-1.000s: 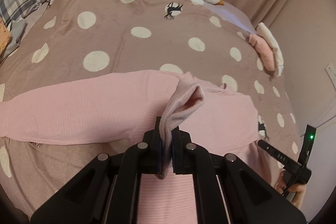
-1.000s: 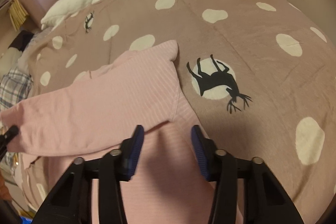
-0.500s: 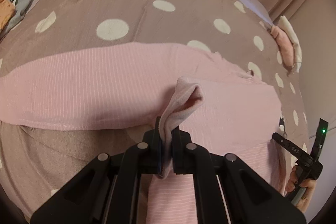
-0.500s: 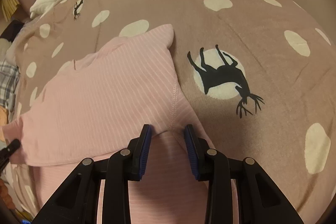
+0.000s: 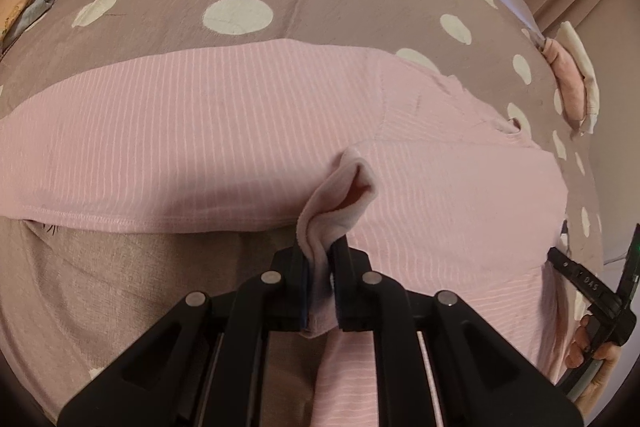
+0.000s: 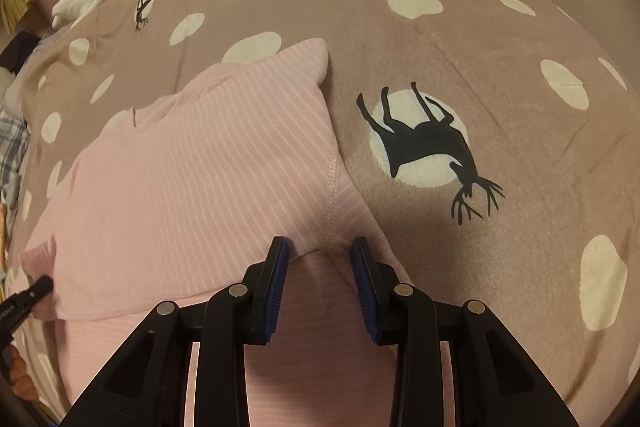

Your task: Fold small clothes

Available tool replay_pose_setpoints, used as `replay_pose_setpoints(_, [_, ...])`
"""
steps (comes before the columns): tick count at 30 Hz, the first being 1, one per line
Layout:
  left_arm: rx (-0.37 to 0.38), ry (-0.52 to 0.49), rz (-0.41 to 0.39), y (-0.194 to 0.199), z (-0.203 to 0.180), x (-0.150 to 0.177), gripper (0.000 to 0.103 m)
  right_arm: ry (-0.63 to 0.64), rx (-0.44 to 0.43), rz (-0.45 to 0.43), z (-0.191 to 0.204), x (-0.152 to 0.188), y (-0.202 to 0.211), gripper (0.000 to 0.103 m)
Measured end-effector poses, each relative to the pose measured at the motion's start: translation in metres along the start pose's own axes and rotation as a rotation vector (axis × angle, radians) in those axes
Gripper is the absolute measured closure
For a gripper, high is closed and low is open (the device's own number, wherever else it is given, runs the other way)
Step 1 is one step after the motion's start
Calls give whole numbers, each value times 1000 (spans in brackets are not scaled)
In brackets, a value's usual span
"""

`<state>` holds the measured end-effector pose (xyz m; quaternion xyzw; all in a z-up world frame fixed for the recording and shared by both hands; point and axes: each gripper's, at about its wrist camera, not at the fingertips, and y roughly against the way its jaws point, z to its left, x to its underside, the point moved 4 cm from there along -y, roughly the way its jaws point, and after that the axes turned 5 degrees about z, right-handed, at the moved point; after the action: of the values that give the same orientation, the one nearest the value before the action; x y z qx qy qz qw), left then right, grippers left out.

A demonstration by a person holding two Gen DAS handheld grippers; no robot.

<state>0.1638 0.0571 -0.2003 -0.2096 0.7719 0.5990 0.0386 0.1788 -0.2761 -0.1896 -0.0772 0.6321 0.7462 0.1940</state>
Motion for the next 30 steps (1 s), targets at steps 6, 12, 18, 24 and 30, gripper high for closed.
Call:
replay_pose_setpoints(6, [-17, 12, 10, -5, 4, 2, 85, 10, 14, -5, 1, 1, -1, 67])
replay_pose_setpoints(12, [-3, 29, 11, -7, 8, 6, 84, 10, 17, -6, 1, 1, -1, 67])
replay_pose_setpoints(18, [-3, 42, 1, -7, 9, 8, 83, 14, 24, -7, 1, 1, -2, 67])
replay_pose_setpoints(24, [9, 61, -6, -7, 12, 10, 82, 18, 36, -14, 3, 2, -2, 67])
replay_pose_setpoints(30, [10, 60, -19, -5, 13, 12, 82, 19, 36, -19, 2, 3, -3, 67])
